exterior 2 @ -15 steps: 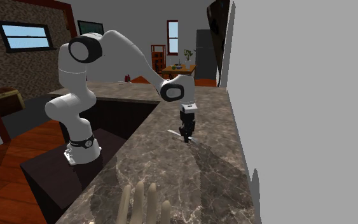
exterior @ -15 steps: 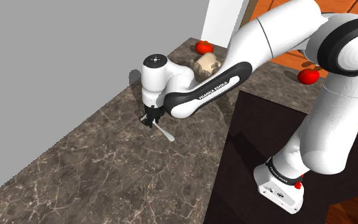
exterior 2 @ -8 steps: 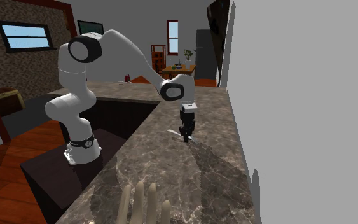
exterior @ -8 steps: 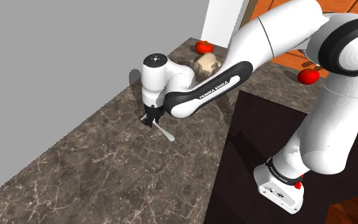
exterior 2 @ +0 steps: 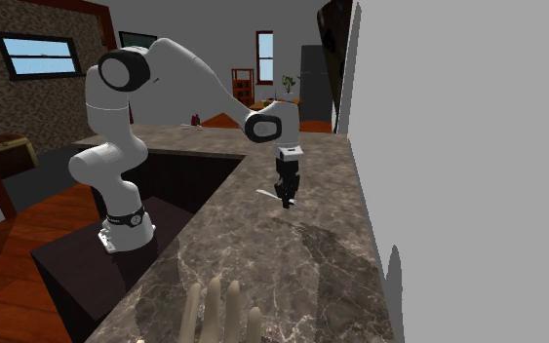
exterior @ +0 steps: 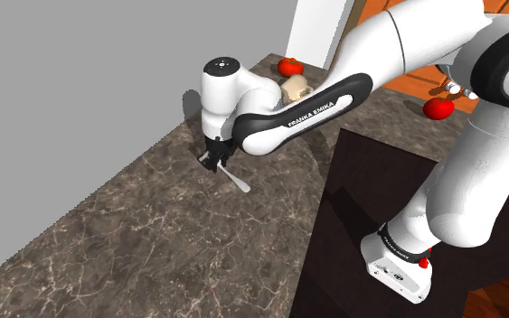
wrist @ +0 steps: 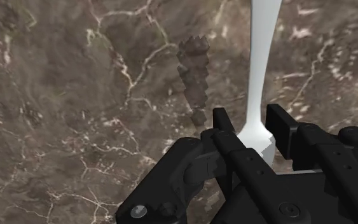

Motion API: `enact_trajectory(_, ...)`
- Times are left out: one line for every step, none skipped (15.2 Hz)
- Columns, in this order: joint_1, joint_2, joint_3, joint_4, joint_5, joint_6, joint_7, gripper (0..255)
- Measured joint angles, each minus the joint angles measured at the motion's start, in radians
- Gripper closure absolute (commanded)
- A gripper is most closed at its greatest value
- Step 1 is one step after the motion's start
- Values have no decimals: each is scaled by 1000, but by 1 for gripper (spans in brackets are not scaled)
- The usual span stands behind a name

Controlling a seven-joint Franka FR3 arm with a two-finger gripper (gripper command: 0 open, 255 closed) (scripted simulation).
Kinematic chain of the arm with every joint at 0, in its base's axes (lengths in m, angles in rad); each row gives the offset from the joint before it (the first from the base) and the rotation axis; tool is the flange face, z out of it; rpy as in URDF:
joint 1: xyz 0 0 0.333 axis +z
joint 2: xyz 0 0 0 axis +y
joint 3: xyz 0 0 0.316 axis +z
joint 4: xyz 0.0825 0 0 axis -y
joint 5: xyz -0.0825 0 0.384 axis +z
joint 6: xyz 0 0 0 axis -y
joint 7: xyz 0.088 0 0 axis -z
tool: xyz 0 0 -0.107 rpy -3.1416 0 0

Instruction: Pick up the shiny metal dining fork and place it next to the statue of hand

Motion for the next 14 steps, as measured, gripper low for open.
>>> enact_trajectory(0,-7,2,5,5,-11,-3,255)
enact_trajectory(-1,-17,4,7,12,-22,-9,255)
enact_trajectory(-3,-22,5,13,16,-32,-14,255)
enact_trajectory(-4,-31,7,16,23,-43,-19,255)
enact_trajectory(-6,-42,8,18,30,-54,-26,255)
enact_trajectory(-6,-47,10,28,35,-68,-30,255)
enact_trajectory(-6,-50,11,38,39,-81,-33,255)
enact_trajectory(-7,-57,12,42,43,-90,-39,255)
enact_trajectory(-8,-64,13,44,48,-100,-42,255)
enact_trajectory(-8,-73,15,50,54,-113,-47,255)
enact_trajectory(-7,-73,16,62,55,-124,-48,255)
enact_trajectory(-8,-78,16,70,60,-137,-53,255)
enact_trajectory(-9,-85,17,77,64,-149,-57,255)
enact_trajectory(-10,-89,17,81,68,-158,-61,255)
